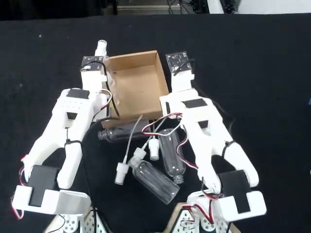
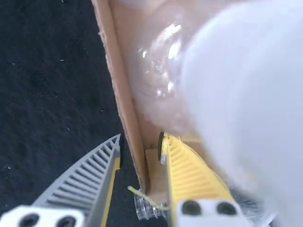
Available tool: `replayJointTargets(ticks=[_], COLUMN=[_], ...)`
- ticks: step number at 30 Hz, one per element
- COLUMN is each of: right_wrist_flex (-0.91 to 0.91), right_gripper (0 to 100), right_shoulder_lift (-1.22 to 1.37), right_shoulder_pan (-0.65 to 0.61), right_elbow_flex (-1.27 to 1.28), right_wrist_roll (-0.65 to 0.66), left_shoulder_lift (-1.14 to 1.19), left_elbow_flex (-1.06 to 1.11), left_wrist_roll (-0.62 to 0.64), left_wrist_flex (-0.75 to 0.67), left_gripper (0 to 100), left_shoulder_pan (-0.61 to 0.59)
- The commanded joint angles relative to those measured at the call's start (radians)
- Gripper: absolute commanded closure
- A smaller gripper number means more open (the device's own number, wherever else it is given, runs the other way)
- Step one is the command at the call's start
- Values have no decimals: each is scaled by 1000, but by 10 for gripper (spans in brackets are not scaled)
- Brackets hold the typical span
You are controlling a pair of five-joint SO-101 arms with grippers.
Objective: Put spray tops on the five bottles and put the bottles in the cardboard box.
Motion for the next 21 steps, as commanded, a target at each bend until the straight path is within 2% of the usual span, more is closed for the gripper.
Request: replayJointTargets(ticks=[1, 21], right_wrist_flex=[-6, 66], right_gripper=[988, 988], right_shoulder_lift=[-58, -156], right_shoulder_pan=[6, 11], right_elbow_flex=[5, 42], right_wrist_roll=[8, 14], left_shoulder_lift=[-20, -20], left_elbow_flex=[-5, -16], left_wrist_roll=[5, 31], left_wrist_flex=[-12, -12], left_gripper=[878, 874], left_shoulder_pan=[15, 38])
